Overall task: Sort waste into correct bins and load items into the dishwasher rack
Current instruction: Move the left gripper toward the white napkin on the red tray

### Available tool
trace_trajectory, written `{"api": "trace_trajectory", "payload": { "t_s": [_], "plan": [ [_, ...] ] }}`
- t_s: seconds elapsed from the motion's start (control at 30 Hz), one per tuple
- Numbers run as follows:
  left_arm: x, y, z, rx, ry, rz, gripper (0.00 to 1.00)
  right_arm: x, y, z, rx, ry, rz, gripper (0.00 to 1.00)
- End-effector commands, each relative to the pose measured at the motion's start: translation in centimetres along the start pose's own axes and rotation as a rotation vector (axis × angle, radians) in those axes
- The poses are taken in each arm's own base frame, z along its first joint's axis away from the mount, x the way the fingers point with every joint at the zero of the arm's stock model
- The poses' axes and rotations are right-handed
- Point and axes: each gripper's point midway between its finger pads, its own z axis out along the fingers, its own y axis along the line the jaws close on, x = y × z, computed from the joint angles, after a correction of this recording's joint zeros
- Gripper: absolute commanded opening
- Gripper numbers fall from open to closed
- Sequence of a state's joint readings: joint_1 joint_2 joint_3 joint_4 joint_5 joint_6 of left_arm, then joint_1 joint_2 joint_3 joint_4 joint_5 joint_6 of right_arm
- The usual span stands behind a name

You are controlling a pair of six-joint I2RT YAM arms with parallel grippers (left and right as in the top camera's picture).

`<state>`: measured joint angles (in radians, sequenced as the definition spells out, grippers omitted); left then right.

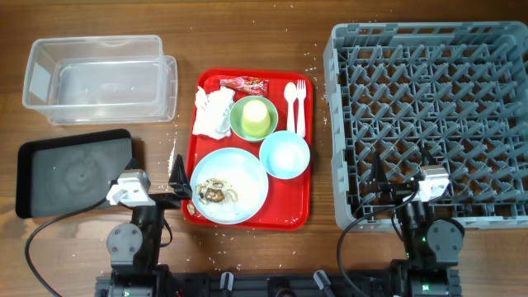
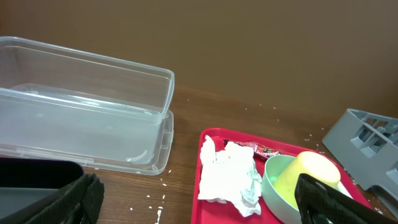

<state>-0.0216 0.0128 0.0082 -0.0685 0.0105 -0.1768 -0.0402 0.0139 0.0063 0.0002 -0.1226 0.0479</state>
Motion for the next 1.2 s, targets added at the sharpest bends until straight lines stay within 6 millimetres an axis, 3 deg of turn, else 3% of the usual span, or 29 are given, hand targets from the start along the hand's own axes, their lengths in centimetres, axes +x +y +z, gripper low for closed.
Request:
{"api": "trace_trajectory", "payload": {
  "t_s": [0.0, 0.9, 1.1, 1.17],
  "plan": [
    [0.2, -0.4, 0.0, 0.021, 0.005, 0.013, 1.00, -0.1, -0.3, 0.0, 0.019, -0.006, 0.004, 1.00],
    [0.3, -1.2, -0.1, 0.066, 0.012, 0.012, 1.00, -0.1, -0.3, 0.0, 0.019, -0.006, 0.004, 1.00],
    [0.3, -1.7, -0.1, 0.090, 0.034, -0.359, 1.00, -0.1, -0.3, 0.0, 0.019, -0.006, 0.004, 1.00],
    [0.5, -3.9, -0.5, 0.215, 0.081, -0.414, 1.00, -0.1, -0.3, 0.0, 0.018, -0.006, 0.004, 1.00]
  ]
}}
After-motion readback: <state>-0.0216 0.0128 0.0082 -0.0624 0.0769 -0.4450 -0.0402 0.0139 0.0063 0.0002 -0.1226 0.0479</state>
